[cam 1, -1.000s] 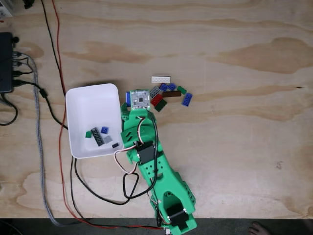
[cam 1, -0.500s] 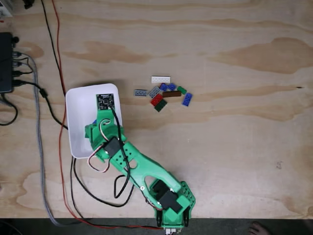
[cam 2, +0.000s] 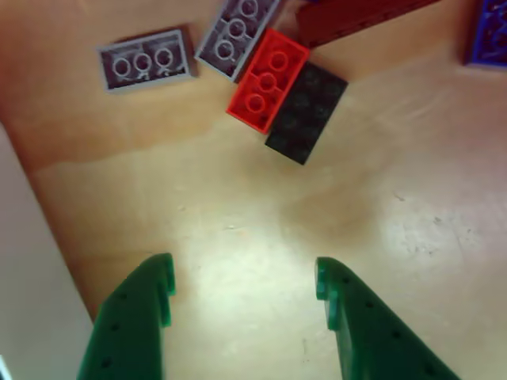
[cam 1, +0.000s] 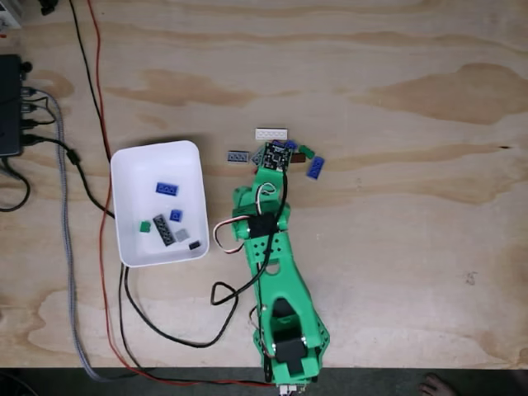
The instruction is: Put all lego bricks in the bin.
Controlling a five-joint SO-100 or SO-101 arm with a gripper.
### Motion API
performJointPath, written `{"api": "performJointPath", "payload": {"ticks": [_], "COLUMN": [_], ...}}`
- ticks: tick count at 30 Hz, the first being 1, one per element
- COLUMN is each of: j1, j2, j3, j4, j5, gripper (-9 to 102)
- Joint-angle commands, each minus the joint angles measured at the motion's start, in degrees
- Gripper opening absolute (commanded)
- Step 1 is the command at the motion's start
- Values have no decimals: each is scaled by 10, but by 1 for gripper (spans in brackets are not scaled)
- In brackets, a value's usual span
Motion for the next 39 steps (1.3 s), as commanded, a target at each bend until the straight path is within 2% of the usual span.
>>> {"api": "performJointPath", "payload": {"ticks": [1,13,21,27,31,36,39], "j1": [14,48,69,72,60,-16,-70], "j2": [-65,-255,-301,-301,-192,152,231], "j3": [-4,-75,-142,-145,-88,-62,-142], "j4": [-69,-135,-128,-115,-104,43,135], "j5": [20,44,30,1,35,100,136], "gripper": [20,23,21,0,0,0,0]}}
